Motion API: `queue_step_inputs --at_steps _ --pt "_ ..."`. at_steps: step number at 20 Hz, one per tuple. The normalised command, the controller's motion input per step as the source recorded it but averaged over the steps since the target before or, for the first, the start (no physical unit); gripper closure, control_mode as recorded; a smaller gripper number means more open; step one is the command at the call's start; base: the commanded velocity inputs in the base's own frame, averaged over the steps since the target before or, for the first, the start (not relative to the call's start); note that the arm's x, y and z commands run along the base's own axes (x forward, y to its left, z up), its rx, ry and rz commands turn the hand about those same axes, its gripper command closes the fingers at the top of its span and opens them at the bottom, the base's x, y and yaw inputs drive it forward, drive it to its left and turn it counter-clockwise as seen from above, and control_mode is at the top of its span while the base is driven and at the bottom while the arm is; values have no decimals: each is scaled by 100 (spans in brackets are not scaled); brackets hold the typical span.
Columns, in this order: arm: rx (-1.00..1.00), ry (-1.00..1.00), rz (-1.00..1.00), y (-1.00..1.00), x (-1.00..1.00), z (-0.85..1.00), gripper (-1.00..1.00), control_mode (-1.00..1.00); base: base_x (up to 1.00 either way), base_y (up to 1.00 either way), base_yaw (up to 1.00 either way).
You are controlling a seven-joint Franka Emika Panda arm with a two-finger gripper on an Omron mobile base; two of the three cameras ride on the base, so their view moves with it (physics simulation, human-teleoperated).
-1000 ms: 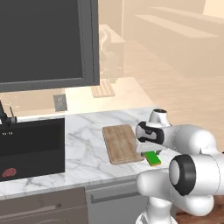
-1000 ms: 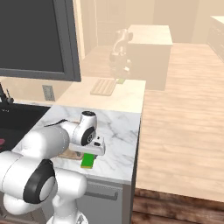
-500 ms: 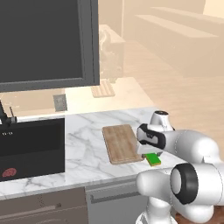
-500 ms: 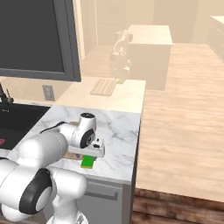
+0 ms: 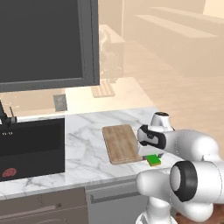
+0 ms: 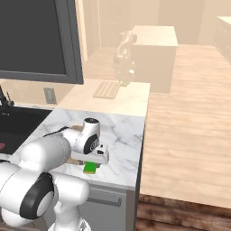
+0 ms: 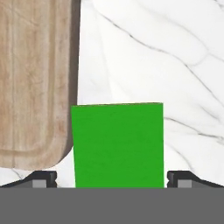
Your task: Pick up the sponge from the counter and clean the cutting board by briefly scrubbing or pressing down on the cutting board. Once finished, release the sponge.
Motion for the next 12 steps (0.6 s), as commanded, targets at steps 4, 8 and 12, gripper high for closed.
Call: queue_step_inputs --at_steps 4,8,12 --pt "0 6 0 -2 0 0 -100 -100 0 0 0" --pt "0 7 0 0 0 -5 -100 -100 0 0 0" --pt "0 5 0 0 0 -11 -100 -100 0 0 0"
